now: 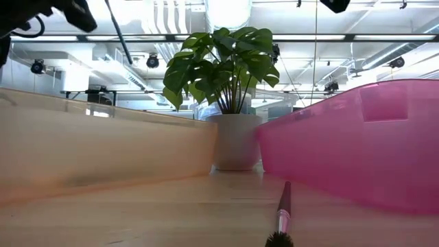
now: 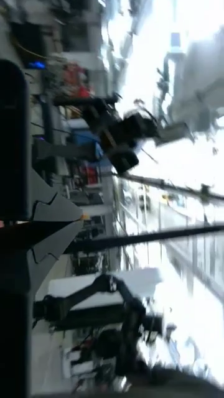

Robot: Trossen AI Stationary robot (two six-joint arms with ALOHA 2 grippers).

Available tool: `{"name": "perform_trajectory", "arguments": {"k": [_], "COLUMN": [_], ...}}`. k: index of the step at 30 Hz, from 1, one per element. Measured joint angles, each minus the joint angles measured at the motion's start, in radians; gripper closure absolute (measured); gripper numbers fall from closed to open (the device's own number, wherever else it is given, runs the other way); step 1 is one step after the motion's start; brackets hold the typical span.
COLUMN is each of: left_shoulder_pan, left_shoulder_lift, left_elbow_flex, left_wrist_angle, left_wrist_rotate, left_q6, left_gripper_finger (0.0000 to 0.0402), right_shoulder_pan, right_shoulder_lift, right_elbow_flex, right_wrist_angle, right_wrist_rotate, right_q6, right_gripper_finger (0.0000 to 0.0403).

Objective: Pick & Place Paint Supplies
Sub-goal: Put the bottom blue paint brush into the orange bin

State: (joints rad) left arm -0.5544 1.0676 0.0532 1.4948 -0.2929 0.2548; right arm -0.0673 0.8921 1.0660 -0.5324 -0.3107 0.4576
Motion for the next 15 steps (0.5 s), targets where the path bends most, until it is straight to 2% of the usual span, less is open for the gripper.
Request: {"name": "perform_trajectory", "arguments": {"k": [2,7,15], "left_shoulder_pan": [0.004,0.028,0.169], "left_shoulder_lift": [0.001,0.002,0.032], "left_elbow_flex": [0.000,0.000,-0.002], "left_wrist_angle": [-0.012,-0.141,-0.213], "left_wrist_rotate": [0.046,0.068,0.259], "left_q6": [0.045,0.071,0.039], "left_gripper_finger": [0.0401,0.0401,0.0401], "right_shoulder_pan": [0.000,0.000,0.000], "right_shoulder_lift": [0.000,0.000,0.000], "right_elbow_flex": [-0.003,-0.011,-0.035], "right_wrist_angle": [-0.008,-0.019,-0.018], "right_wrist_rotate": [0.000,0.000,0.000], "right_q6": [0.013,0.057,0.112], "right_gripper_finger": [0.0190,0.0190,0.0190]}}
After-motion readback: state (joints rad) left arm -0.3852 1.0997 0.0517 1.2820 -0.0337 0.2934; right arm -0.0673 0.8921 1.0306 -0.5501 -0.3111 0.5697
